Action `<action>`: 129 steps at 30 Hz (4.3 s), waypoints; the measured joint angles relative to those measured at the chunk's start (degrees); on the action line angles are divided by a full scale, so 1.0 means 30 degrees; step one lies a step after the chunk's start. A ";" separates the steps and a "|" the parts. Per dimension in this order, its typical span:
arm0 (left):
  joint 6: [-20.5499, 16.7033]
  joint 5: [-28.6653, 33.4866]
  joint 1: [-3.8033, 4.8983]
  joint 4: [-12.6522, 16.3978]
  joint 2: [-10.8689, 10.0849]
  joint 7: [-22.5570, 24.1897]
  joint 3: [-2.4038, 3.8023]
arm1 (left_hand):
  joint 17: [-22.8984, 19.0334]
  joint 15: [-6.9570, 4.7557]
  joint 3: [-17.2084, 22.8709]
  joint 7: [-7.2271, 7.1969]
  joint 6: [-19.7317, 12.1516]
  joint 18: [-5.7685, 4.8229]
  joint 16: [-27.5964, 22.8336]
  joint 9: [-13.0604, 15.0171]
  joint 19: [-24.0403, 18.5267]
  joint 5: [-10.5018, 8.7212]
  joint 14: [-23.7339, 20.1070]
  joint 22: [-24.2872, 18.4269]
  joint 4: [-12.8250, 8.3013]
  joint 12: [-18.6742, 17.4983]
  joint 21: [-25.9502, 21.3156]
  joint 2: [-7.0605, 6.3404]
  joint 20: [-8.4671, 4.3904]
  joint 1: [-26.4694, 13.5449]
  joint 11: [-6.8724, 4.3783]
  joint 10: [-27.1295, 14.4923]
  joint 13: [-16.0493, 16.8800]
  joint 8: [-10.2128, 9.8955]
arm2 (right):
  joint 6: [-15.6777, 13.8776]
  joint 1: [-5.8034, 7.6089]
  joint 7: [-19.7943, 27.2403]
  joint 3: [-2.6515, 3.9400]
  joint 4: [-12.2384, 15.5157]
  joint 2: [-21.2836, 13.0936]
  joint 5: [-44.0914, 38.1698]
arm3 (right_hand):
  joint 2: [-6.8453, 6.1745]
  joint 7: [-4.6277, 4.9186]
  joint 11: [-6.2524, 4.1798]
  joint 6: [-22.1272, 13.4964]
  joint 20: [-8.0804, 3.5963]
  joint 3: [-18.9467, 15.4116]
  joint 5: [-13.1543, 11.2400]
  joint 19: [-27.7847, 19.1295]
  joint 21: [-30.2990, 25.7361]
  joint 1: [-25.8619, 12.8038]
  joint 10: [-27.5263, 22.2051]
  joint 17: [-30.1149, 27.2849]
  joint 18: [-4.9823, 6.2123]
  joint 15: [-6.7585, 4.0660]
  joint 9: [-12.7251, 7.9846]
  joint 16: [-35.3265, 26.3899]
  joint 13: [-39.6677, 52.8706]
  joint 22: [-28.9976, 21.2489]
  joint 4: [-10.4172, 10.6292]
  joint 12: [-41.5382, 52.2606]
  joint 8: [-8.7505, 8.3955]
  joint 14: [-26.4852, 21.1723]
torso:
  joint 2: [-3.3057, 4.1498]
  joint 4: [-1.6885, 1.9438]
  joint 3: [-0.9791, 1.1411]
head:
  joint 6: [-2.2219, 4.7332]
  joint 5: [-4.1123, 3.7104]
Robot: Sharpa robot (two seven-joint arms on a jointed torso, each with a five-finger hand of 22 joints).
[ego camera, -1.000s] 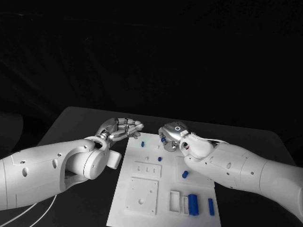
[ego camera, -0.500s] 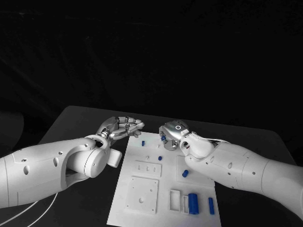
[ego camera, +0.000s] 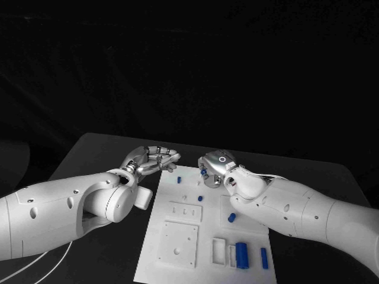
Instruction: Assemble the parts on the task board
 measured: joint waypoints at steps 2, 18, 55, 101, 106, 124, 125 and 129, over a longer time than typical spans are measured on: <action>0.0000 0.0000 0.0000 0.0001 0.0014 0.0000 0.0000 | 0.0000 -0.0001 0.0000 0.0000 0.0000 0.0000 0.0000 0.0000 0.0000 0.0000 0.0000 0.0000 0.0000 0.0000 0.0000 0.0000 0.0000 0.0000 0.0000 0.0000 0.0000 0.0000 | 0.0002 0.0000 0.0000 0.0000 -0.0055 0.0064 0.0000 | -0.0001 0.0000 0.0000 0.0000 0.0002 0.0000 -0.0001 -0.0001 0.0000 -0.0001 0.0000 0.0001 0.0000 -0.0001 0.0004 0.0000 0.0002 0.0000 0.0000 -0.0001 -0.0014 0.0001 | 0.0000 0.0005 -0.0013 | 0.0002 -0.0007; 0.0001 -0.0008 0.0144 0.0026 0.0078 -0.0004 0.0000 | 0.0017 -0.0001 0.0000 0.0000 0.0000 -0.0021 0.0000 -0.0004 0.0000 0.0000 0.0001 -0.0001 0.0000 -0.0073 0.0000 0.0000 0.0000 0.0000 0.0000 0.0000 0.0001 0.0001 | 0.0402 -0.0020 0.0016 -0.0001 -0.0671 0.0437 0.0098 | -0.0076 0.0003 -0.0001 -0.0007 0.0068 0.0053 -0.0004 -0.0061 -0.0001 -0.0075 0.0001 -0.0049 0.0000 0.0007 0.0010 0.0078 0.0017 -0.0003 0.0055 -0.0078 -0.0055 -0.0094 | 0.0035 0.0018 -0.0059 | -0.0046 -0.0053; 0.0000 -0.0030 0.0165 -0.0006 0.0186 -0.0004 0.0003 | 0.0050 -0.0002 0.0000 0.0000 0.0000 0.0086 -0.0075 -0.0011 0.0000 0.0000 0.0002 -0.0002 0.0000 -0.0072 0.0000 0.0000 0.0001 0.0000 0.0000 0.0000 0.0003 0.0000 | 0.0594 -0.0053 0.0229 -0.0006 -0.0962 0.0716 0.0911 | -0.0413 0.0541 0.0470 -0.0952 0.0129 0.0104 -0.0021 -0.0347 -0.0002 0.0186 -0.0265 -0.0480 -0.0095 0.0211 -0.0098 0.0076 -0.0116 -0.0008 0.0109 -0.0870 -0.0756 -0.0461 | 0.0031 -0.0062 -0.0075 | -0.0194 0.0130; -0.0001 -0.0075 0.0227 -0.0046 0.0233 -0.0008 0.0007 | 0.0076 -0.0003 0.0000 0.0000 0.0000 -0.0071 -0.0075 -0.0022 -0.0001 0.0000 0.0001 0.0007 0.0000 -0.0149 -0.0075 0.0000 0.0001 0.0000 0.0000 0.0000 0.0004 0.0001 | 0.0981 -0.0053 0.0468 -0.0006 -0.1086 0.0843 0.1618 | -0.0870 0.0921 0.0954 -0.1758 0.0129 -0.0005 -0.0004 -0.0476 -0.0153 0.0330 -0.1451 -0.0806 -0.0283 0.0656 -0.0308 0.0074 -0.0541 -0.0010 0.0268 -0.0954 -0.1267 -0.0579 | 0.0049 -0.0095 -0.0106 | -0.0198 0.0201; -0.0002 -0.0078 0.0237 -0.0045 0.0231 -0.0008 0.0007 | 0.0075 -0.0003 0.0000 0.0000 0.0000 -0.0091 -0.0074 -0.0034 0.0000 0.0000 0.0002 0.0007 0.0000 -0.0149 -0.0076 0.0000 0.0001 0.0000 0.0000 0.0000 0.0003 0.0001 | 0.1011 -0.0053 0.0488 -0.0006 -0.1084 0.0849 0.1712 | -0.1097 0.1023 0.1267 -0.2320 0.0130 -0.0064 -0.0004 -0.0477 -0.0297 0.0253 -0.2586 -0.0936 -0.0284 0.0935 -0.0429 0.0074 -0.0901 -0.0010 0.0327 -0.0955 -0.1533 -0.0724 | 0.0053 -0.0097 -0.0112 | -0.0207 0.0207; 0.0002 -0.0117 0.0305 -0.0076 -0.0064 0.0005 0.0006 | 0.0106 -0.0003 0.0000 0.0000 0.0000 0.0096 -0.0074 -0.0037 0.0000 0.0000 0.0002 0.0004 0.0000 -0.0148 -0.0075 0.0000 0.0001 0.0000 0.0000 0.0000 0.0003 0.0001 | 0.0835 0.0703 0.0616 0.0409 0.2277 -0.1352 0.2354 | -0.1106 0.1021 0.1292 -0.2319 0.0201 -0.0216 -0.0005 -0.0547 -0.0296 0.0244 -0.2613 -0.1037 -0.0282 0.0945 -0.0427 0.0074 -0.1020 -0.0011 0.0478 -0.0955 -0.1532 -0.0735 | 0.0051 -0.0185 -0.0082 | -0.0038 0.0247; 0.0004 -0.0126 0.0317 -0.0080 -0.0095 0.0006 0.0006 | 0.0116 -0.0003 0.0000 0.0000 0.0000 0.0095 -0.0084 -0.0037 -0.0001 0.0000 0.0002 0.0003 0.0000 -0.0149 -0.0075 0.0000 0.0002 0.0000 0.0000 0.0000 0.0004 0.0001 | 0.0822 0.0794 0.0633 0.0566 0.2654 -0.1619 0.2418 | -0.1178 0.1021 0.1292 -0.2319 0.0201 -0.0217 -0.0005 -0.0547 -0.0296 0.0172 -0.2612 -0.1050 -0.0282 0.0944 -0.0427 0.0074 -0.1023 -0.0011 0.0478 -0.0955 -0.1532 -0.0735 | 0.0046 -0.0216 -0.0071 | -0.0005 0.0249; 0.0019 -0.0191 0.0333 -0.0243 -0.0127 0.0011 0.0006 | 0.0152 -0.0003 0.0000 0.0025 0.0136 0.0093 -0.0147 -0.0036 -0.0001 0.0000 0.0002 0.0003 0.0000 -0.0148 -0.0075 0.0000 0.0002 0.0000 0.0038 0.0039 0.0003 0.0001 | 0.0812 0.0995 0.0733 0.1371 0.4462 -0.3083 0.2853 | -0.1415 0.1020 0.1141 -0.2318 0.0203 -0.0352 -0.0004 -0.0547 -0.0296 0.0136 -0.2422 -0.1077 -0.0281 0.0943 -0.0426 0.0074 -0.1041 -0.0011 0.0614 -0.0860 -0.1532 -0.0733 | 0.0018 -0.0366 -0.0011 | 0.0121 0.0308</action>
